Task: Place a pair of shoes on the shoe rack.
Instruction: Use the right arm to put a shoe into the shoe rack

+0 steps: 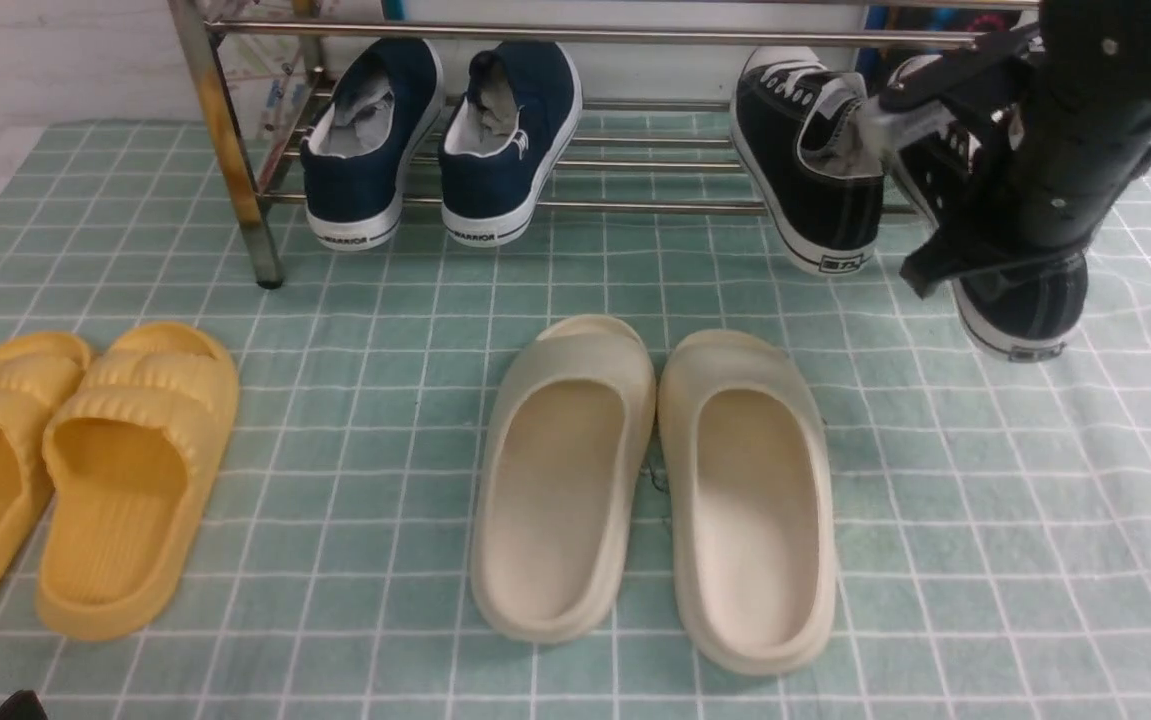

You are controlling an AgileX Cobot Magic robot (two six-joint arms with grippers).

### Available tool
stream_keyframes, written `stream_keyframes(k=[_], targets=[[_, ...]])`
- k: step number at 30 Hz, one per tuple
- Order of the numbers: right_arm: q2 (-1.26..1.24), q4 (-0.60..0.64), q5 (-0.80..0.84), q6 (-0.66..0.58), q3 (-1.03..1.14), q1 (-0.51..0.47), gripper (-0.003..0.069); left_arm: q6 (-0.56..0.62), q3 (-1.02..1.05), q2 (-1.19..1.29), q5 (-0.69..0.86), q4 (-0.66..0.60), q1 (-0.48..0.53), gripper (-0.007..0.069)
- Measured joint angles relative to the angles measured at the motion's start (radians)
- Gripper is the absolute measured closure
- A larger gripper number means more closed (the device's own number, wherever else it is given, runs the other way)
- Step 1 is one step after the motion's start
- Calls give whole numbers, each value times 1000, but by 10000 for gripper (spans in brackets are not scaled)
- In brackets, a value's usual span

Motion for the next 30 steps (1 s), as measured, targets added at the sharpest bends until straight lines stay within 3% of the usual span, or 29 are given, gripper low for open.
stream_keyframes(k=[9, 30], targets=[[143, -12, 72, -39, -209, -20, 637, 0, 0, 0, 0, 0, 0, 407], [286, 31, -167, -96, -321, -71, 637, 0, 0, 0, 0, -1, 0, 407]])
